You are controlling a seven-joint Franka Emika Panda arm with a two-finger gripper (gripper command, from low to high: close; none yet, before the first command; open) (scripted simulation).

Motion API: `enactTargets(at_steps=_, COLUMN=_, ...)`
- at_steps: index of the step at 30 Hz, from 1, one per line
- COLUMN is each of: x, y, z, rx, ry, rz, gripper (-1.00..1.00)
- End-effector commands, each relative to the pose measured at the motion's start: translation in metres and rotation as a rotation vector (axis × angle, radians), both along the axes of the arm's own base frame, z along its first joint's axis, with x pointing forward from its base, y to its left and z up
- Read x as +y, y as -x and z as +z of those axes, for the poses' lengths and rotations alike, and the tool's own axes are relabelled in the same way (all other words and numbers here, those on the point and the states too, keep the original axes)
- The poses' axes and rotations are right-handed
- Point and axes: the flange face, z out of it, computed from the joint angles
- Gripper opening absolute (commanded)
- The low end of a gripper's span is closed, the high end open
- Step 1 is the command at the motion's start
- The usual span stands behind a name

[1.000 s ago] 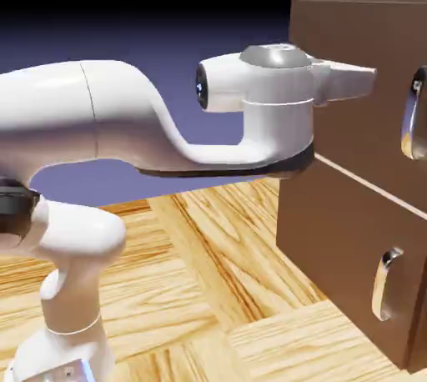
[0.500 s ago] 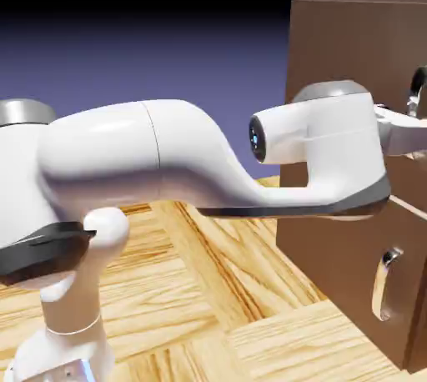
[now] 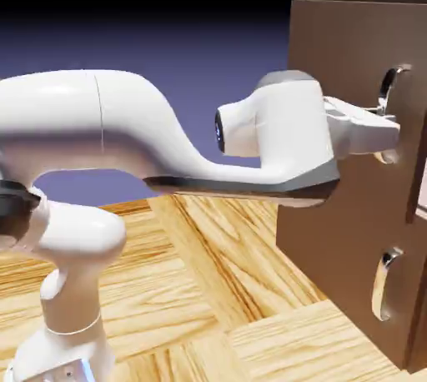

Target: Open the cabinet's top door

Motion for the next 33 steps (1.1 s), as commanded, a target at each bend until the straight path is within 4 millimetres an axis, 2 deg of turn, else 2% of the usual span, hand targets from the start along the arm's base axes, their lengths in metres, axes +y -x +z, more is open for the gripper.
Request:
enactTargets(at_steps=1, x=0.003, y=0.006, z=0.000, rx=0.000, ry=0.000, rz=-0.014, gripper=-1.00)
enactTargets(at_steps=17, x=0.060, y=0.093, z=0.000, rx=0.000, ry=0.000, rz=-0.232, gripper=-1.00)
enactTargets(at_steps=33, x=0.130, y=0.162, z=0.000, rx=0.000, ry=-0.001, rz=-0.435, gripper=-1.00)
